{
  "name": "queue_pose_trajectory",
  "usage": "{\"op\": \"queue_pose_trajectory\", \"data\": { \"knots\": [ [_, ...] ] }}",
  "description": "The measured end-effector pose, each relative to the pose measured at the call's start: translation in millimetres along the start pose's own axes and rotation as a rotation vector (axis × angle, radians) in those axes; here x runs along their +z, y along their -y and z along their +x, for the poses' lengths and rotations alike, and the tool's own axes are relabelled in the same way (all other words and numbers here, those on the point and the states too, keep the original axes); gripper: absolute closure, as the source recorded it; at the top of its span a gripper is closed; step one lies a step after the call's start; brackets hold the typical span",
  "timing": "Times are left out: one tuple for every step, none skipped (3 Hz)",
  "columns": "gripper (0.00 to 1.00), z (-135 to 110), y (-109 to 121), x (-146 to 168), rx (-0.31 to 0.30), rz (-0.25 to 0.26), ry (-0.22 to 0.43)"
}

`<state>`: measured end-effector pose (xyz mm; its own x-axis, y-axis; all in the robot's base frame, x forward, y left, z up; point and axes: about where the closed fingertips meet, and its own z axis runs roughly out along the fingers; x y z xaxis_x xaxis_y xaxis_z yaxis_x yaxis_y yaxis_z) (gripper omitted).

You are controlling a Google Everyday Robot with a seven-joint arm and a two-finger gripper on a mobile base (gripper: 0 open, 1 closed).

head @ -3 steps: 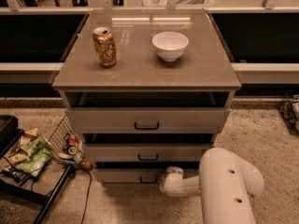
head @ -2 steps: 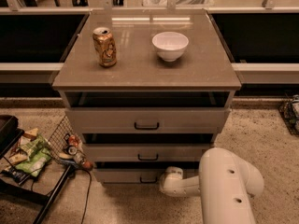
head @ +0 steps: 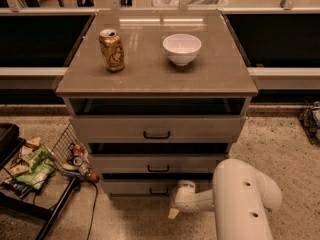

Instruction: Close bottom drawer

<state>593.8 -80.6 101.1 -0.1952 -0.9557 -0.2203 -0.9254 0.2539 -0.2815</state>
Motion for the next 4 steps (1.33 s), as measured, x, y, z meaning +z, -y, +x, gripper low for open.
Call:
{"op": "queue_pose_trajectory", "data": {
  "knots": [
    [0.38, 1.1, -3.1, -1.2, 0.0, 0.0, 0.0],
    [0.61, 11.4, -21.4, -22.5, -0.022, -0.035, -0.059],
    [0.92, 41.6, -37.5, -99.7, -0.043, -0.025, -0.191],
    [1.0, 62.0, -45.4, -164.9, -0.031, 0.037, -0.275]
  ]
}}
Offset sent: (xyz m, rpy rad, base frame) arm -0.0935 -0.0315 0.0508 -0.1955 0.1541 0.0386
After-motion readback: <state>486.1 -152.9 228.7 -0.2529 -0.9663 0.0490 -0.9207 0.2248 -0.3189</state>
